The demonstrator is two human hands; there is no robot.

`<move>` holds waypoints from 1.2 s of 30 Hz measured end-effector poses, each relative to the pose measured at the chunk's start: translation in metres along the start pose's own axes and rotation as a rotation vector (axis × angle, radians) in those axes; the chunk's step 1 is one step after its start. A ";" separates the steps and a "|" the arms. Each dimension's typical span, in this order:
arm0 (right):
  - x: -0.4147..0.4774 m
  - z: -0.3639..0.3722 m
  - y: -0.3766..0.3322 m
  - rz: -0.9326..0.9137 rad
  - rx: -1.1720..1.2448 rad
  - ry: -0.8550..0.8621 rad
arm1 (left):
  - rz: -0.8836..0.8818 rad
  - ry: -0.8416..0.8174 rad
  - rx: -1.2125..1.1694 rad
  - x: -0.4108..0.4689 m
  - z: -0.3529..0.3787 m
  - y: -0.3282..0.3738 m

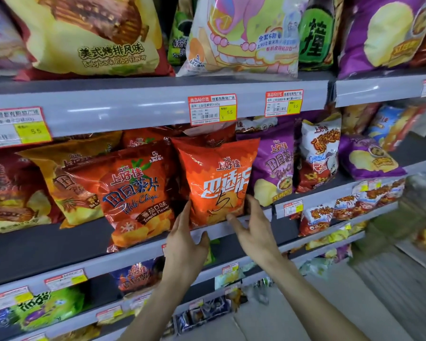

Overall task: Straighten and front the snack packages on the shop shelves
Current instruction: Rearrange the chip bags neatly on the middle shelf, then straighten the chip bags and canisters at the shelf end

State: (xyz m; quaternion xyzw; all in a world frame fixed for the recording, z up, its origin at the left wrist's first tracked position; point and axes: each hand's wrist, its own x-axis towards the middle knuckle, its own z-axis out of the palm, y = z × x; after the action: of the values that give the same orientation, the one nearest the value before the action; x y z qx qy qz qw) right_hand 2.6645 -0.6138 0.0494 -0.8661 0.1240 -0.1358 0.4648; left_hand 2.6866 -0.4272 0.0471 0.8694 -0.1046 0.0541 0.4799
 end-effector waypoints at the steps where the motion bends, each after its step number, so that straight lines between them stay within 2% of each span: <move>1: 0.000 0.001 0.001 -0.002 -0.005 0.007 | -0.005 0.001 0.000 0.002 0.001 -0.001; 8: 0.003 -0.008 0.011 -0.059 -0.077 -0.053 | -0.021 0.074 0.039 0.005 0.005 0.003; 13: 0.010 -0.030 0.019 -0.143 -0.084 -0.168 | -0.086 0.090 0.095 -0.015 0.009 0.028; 22: 0.019 -0.088 0.033 -0.413 -0.327 -0.302 | -0.294 0.046 0.409 -0.050 0.014 0.084; 28: 0.022 -0.133 0.047 -0.478 -0.456 -0.281 | -0.160 0.009 0.478 -0.046 0.050 0.136; 36: 0.038 -0.180 0.058 -0.399 -0.555 -0.149 | 0.013 -0.037 0.423 -0.006 0.097 0.165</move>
State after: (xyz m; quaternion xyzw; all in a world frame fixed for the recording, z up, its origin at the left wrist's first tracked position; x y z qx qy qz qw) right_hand 2.6313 -0.7970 0.1006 -0.9742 -0.0500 -0.1213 0.1837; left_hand 2.6419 -0.5938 0.1300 0.9510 -0.1051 0.0619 0.2841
